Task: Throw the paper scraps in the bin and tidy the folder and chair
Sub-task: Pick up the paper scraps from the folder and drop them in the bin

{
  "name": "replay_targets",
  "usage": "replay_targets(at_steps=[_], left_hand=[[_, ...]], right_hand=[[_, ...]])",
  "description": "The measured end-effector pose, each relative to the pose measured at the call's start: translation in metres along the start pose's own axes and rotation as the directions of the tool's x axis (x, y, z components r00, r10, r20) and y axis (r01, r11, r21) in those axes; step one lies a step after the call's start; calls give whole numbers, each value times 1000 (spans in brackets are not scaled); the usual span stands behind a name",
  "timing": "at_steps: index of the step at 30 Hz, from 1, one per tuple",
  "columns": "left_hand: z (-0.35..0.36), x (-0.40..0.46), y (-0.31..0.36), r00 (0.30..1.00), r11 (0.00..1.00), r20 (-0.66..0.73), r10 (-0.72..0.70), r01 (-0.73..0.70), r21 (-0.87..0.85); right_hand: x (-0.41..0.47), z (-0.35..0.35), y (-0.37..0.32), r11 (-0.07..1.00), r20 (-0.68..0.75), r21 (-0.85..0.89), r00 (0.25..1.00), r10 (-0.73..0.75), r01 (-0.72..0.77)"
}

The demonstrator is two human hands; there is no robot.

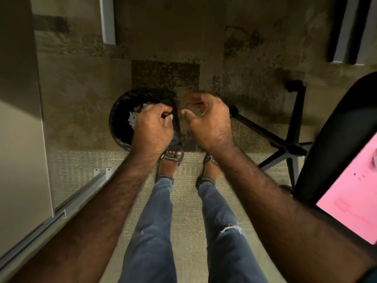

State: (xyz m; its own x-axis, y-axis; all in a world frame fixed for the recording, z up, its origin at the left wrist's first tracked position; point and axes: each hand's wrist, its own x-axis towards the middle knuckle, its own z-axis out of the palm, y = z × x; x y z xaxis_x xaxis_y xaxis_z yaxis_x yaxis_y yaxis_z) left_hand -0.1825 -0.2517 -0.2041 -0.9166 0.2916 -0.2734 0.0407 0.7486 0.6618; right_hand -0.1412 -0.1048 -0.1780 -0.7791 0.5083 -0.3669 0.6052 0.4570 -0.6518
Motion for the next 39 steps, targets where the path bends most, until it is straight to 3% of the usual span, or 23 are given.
replay_targets(at_steps=[8,16,29,36,39], left_hand=[[50,8,78,985,991,108,132,-135,24],[103,2,156,903,935,246,352,-328,-133],[206,-50,276,678,744,307,668,-599,-294],[248,-75,321,530,651,420,737,-722,-233],[264,-85,337,500,634,480,721,-755,-165]], right_hand=[[9,-76,45,994,-154,73,984,90,-80],[2,-163,98,992,-373,121,924,86,-43],[-40,-293,204,992,-648,81,751,127,-99],[-67,-332,254,974,-727,129,650,222,-188],[-77,-340,276,961,-759,132,599,256,-244]])
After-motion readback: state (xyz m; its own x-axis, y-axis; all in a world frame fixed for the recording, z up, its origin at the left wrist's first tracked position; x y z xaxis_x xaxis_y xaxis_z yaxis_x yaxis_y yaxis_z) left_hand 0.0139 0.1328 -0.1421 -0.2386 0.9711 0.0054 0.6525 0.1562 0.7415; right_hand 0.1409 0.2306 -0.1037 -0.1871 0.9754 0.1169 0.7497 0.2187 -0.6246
